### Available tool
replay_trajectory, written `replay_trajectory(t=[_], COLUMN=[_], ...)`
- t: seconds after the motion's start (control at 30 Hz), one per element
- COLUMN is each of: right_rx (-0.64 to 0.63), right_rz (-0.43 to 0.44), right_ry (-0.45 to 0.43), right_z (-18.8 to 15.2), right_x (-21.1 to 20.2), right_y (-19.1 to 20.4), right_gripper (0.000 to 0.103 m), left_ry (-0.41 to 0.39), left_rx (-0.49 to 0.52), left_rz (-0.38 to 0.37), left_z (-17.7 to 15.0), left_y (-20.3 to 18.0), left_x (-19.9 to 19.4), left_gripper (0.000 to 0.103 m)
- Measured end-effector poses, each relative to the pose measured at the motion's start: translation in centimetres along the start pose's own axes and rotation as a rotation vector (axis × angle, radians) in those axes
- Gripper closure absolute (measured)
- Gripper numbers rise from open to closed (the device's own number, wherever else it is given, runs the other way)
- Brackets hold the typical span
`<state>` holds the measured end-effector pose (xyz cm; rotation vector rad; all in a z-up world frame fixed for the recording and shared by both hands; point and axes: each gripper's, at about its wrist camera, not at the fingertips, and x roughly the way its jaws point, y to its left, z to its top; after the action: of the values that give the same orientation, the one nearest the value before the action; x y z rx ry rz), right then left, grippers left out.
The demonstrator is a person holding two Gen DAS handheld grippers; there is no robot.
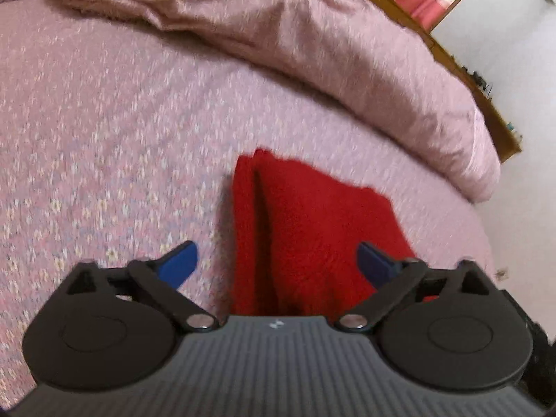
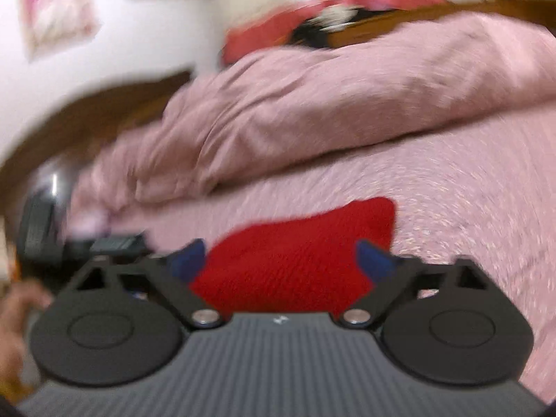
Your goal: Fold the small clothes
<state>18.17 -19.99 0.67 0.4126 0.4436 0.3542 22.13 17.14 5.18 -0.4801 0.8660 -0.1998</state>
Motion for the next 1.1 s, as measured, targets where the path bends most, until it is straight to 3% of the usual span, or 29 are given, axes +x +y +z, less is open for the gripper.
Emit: replay_trajectory(t=[0.13,0.33,0.67,1.1], right_rx=[0.192,0.344,0.384,0.512], right_rz=[-0.012,0.002,0.038,0.081], right_ry=[0.137,0.228,0.31,0.361], right_z=[1.4,0.6,-0.6,-2.3], right_x=[2.2,4.4,7.6,10.2], right_y=[-3.7,-7.0,-7.7,-8.1], right_gripper=[0.001,0.001,0.001,0.0], left_ry=[0.053,0.112,0.147,0.195], left_rx=[0.067,0.067,0.062,-0.026], left_rz=[0.05,0.076,0.092,0.016], left_z=[1.0,0.9,0.6,0.3], left_y=[-1.3,-1.3,-0.4,1.8], left_x=[1.1,3.7,6.6,8.1], left_gripper=[0.0,0.0,0.0,0.0])
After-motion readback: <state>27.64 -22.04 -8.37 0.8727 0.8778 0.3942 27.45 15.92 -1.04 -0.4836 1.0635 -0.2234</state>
